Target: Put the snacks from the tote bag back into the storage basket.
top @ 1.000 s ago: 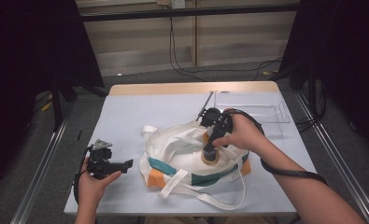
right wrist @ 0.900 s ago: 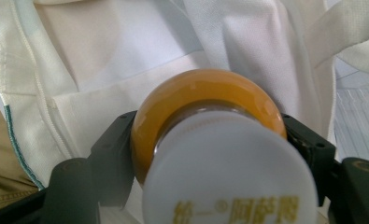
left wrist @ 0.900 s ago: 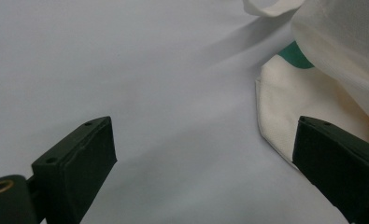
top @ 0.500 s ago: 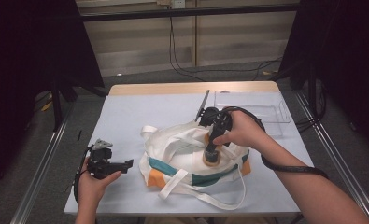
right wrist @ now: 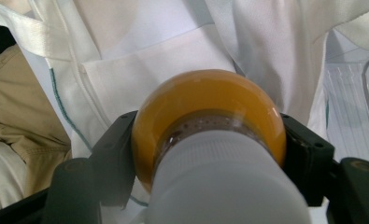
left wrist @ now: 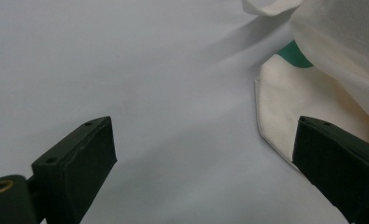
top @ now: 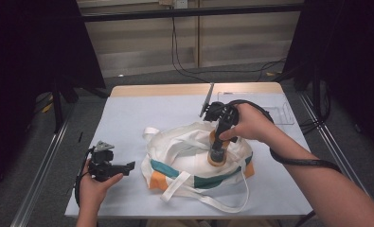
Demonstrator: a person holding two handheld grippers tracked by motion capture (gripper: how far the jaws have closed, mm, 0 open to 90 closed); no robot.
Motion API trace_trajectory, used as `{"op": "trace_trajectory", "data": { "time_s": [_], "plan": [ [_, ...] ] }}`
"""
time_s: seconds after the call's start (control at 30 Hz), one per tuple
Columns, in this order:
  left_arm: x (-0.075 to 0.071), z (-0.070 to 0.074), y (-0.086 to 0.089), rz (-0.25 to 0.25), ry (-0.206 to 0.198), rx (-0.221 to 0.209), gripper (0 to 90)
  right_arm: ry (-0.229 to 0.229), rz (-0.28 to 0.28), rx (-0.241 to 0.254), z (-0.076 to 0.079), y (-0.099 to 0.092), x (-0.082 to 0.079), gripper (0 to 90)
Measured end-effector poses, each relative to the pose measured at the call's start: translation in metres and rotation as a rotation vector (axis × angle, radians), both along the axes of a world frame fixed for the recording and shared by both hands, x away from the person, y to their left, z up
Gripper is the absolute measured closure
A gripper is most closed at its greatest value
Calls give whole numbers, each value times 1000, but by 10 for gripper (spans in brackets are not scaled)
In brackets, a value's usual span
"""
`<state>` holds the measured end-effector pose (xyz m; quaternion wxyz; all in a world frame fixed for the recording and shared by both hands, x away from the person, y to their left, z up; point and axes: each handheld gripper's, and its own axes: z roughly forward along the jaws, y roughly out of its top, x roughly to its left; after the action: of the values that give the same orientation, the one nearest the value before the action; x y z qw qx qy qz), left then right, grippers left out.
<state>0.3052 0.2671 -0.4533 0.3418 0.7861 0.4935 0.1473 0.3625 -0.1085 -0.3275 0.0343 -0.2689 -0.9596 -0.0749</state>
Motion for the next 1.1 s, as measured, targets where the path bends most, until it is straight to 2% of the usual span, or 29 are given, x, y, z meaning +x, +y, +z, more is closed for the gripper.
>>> {"op": "trace_trajectory", "data": {
  "time_s": [0.23,1.1],
  "plan": [
    [0,0,0,-2,-2,1,58,9,11,-24,8,0,1,305],
    [0,2,2,-9,5,6,58,24,20,-28,44,-6,10,305]
  ]
}}
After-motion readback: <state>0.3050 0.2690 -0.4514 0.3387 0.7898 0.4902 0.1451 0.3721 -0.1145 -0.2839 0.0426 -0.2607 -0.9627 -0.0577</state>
